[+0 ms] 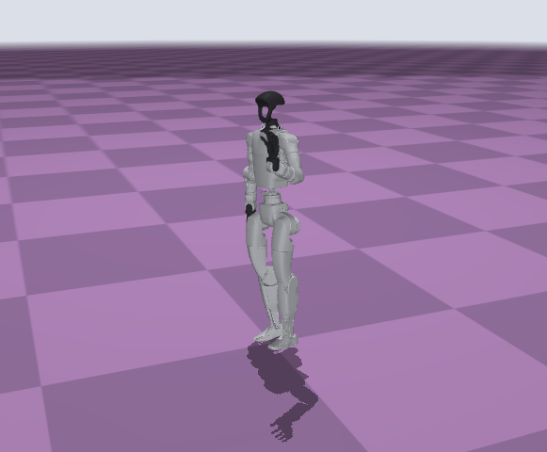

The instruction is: Upper body actions

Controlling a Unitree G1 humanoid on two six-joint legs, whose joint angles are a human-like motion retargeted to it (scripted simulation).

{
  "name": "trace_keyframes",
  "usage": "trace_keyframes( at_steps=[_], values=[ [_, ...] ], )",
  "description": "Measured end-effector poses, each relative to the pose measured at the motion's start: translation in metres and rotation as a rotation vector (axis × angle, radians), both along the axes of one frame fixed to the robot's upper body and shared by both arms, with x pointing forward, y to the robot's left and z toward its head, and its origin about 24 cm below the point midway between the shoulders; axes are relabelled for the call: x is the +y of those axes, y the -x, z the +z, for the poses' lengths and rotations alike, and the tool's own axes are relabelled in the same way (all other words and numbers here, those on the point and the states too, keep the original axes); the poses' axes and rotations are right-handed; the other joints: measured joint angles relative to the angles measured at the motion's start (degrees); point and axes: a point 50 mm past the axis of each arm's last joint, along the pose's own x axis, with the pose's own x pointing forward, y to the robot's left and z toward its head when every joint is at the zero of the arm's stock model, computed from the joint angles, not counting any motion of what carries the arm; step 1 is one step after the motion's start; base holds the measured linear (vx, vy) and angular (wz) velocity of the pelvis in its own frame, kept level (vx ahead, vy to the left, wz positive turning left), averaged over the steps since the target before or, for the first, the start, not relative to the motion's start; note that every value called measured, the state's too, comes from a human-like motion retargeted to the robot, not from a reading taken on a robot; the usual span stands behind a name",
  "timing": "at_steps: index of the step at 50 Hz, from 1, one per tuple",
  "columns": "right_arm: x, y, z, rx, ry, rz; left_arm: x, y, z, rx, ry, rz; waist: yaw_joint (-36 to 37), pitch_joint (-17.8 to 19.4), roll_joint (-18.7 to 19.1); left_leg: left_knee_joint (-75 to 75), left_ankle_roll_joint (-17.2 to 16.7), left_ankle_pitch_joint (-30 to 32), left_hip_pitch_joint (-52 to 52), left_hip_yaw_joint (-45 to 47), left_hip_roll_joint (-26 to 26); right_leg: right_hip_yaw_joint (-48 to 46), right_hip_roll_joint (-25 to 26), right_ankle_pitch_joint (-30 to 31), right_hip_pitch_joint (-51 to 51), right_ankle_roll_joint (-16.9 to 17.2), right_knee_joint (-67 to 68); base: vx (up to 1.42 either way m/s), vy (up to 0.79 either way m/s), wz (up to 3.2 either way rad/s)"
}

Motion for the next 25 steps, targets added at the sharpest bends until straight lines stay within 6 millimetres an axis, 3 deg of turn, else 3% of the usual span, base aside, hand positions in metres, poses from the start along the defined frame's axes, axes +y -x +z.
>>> trace_keyframes(
  at_steps=[4,7,11,13,15,18,21,25],
  values=[
    [0.000,0.001,0.000,0.005,-0.001,0.008,0.006,0.006,0.010,-0.150,0.061,-0.011,-0.1,-0.4,0.0,0.0,0.0,0.0,-0.1,-0.2,0.0,-0.1,0.0,0.0,0.0,0.0,0.0,0.00,0.00,0.00],
    [0.001,0.001,0.000,0.008,-0.004,0.006,0.022,-0.009,-0.001,-0.098,0.357,-0.046,-0.1,-0.6,0.0,0.0,0.0,0.0,-0.1,-0.3,-0.1,-0.3,0.0,-0.1,0.1,0.1,0.0,0.00,0.00,0.00],
    [0.001,0.001,0.000,0.010,-0.007,0.009,0.044,-0.049,-0.054,0.237,1.000,-0.178,-0.1,-1.2,0.1,0.1,0.1,0.0,-0.1,-0.5,-0.2,-0.5,-0.1,-0.1,0.2,0.1,0.0,0.00,0.00,0.00],
    [0.002,-0.001,0.000,0.007,-0.009,0.014,0.037,-0.068,-0.086,0.401,1.319,-0.401,-0.3,-1.3,0.1,0.1,0.1,0.0,-0.1,-0.5,-0.1,-0.5,-0.1,0.0,0.2,0.2,0.0,0.00,0.00,0.00],
    [0.003,-0.003,0.000,0.002,-0.013,0.017,0.023,-0.080,-0.096,0.451,1.452,-0.639,-0.6,-1.4,0.2,0.1,0.1,0.0,0.0,-0.4,-0.1,-0.4,0.0,0.0,0.1,0.2,0.1,0.00,0.00,0.00],
    [0.003,-0.005,-0.001,-0.010,-0.016,0.014,0.031,-0.069,-0.079,0.251,1.356,-0.662,-0.9,-1.3,0.4,0.0,0.1,-0.1,0.0,0.0,0.1,0.0,0.1,0.1,-0.2,0.1,0.1,0.00,0.00,0.00],
    [0.003,-0.005,-0.001,-0.010,-0.017,0.008,0.033,-0.046,-0.038,0.066,0.937,-0.496,-1.3,-1.2,0.3,0.0,0.1,-0.2,0.1,0.1,0.2,0.3,0.1,0.1,-0.2,0.1,0.2,0.00,0.00,0.00],
    [0.003,-0.002,0.000,0.001,-0.016,0.008,0.011,-0.033,0.006,0.016,0.472,-0.379,-1.3,-1.0,0.0,0.0,0.1,-0.2,0.2,0.1,0.1,0.2,0.1,0.1,-0.1,0.1,0.2,0.00,0.00,0.00]
  ],
)
